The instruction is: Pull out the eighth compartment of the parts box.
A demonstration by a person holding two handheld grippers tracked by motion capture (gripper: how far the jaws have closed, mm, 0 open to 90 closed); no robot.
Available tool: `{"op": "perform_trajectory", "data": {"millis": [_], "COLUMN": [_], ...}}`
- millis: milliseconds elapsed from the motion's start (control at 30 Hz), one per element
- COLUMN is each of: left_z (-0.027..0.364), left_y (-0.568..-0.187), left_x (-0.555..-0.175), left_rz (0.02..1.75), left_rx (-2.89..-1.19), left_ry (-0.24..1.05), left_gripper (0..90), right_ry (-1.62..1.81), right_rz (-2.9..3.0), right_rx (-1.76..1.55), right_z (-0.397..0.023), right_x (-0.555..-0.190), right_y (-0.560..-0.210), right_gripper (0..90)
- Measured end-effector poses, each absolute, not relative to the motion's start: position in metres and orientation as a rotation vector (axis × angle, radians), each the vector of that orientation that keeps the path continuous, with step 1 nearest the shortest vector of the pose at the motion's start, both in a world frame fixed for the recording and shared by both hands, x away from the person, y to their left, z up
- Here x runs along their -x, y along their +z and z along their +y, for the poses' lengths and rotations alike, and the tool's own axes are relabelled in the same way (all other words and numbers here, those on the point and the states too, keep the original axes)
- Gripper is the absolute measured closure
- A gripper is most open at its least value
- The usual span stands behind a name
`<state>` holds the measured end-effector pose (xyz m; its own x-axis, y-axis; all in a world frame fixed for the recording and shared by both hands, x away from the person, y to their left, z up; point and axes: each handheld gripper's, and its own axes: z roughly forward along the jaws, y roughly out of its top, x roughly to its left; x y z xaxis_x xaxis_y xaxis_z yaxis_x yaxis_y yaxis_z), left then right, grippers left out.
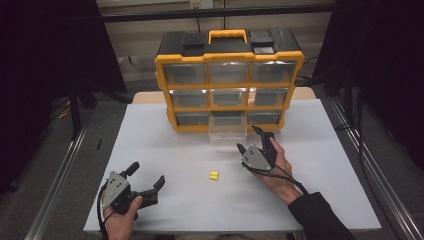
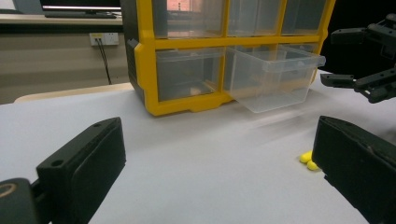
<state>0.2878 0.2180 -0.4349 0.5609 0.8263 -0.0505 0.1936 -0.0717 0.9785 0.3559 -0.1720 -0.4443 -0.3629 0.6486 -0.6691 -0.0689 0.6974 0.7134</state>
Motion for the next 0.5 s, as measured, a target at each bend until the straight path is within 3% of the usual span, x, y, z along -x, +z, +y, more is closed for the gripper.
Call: {"op": "perform_trajectory", "data": {"millis": [200, 500], "left_z": [0.217, 0.218], "left_y": [-0.436, -0.435], "left_x": [-0.288, -0.289], "left_rz": [0.894, 0.921], "left_rx": [-1.591, -1.58], "left_ry": [0.659, 0.667], "left_gripper": [3.0, 3.0], "right_ry": [0.942, 1.234], "right_rz": [1.814, 1.845], "right_rx": [-0.624, -0.866], "right_z": [-0.18, -0.192], "right_x": [-0.358, -0.361], "right_y": [-0.44, -0.436], "right_gripper": [5.8, 3.2]}}
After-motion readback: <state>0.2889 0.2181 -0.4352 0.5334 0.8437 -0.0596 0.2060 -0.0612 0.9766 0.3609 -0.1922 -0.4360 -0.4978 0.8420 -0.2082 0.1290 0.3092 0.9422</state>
